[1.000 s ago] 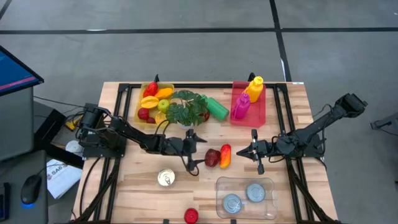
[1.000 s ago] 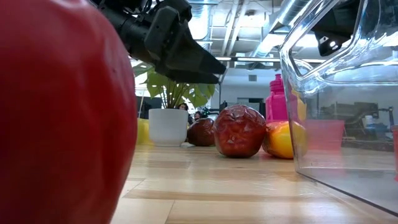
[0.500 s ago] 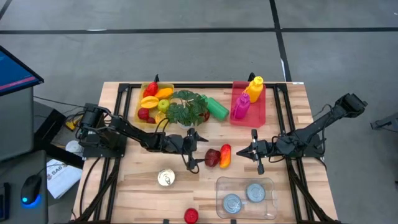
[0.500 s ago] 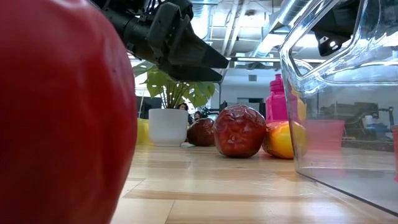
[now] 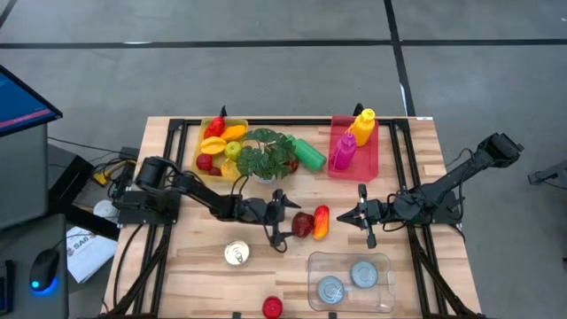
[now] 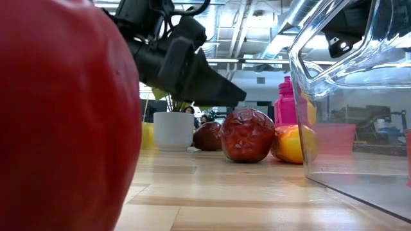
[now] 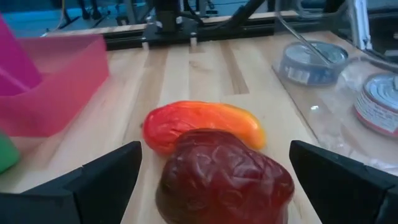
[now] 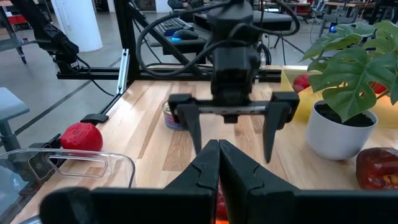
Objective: Pick & Place Food Item
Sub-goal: Put the dark red apple into the yellow bin
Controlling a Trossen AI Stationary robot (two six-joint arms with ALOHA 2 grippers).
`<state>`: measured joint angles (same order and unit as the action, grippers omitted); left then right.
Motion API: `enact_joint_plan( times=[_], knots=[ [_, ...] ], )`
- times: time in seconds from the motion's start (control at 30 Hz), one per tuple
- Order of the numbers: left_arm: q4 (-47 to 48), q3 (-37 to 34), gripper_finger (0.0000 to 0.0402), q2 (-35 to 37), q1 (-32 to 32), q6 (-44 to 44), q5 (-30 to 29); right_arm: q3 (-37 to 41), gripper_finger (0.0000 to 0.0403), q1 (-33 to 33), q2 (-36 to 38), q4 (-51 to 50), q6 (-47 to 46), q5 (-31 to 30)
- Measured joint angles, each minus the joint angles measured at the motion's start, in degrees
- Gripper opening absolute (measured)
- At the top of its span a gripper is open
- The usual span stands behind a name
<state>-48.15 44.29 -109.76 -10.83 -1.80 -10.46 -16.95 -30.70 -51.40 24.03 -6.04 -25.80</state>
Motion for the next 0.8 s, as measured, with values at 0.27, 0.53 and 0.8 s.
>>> enact_joint_plan(
  times=[0.27,0.53,0.8],
  knots=[
    [-1.5,3.2,0.0400,-5.7,0.5,2.1,5.6,0.0,0.0005,0.0,0.0,-0.1,0.3,0.0],
    [-0.3,8.1,0.0400,-10.1,1.2,2.1,5.8,0.0,0.0005,0.0,0.0,-0.2,0.0,0.0],
    [7.2,8.4,0.0400,-8.7,1.3,3.8,5.8,0.0,0.0005,0.0,0.0,-0.3,0.1,0.0]
  ],
)
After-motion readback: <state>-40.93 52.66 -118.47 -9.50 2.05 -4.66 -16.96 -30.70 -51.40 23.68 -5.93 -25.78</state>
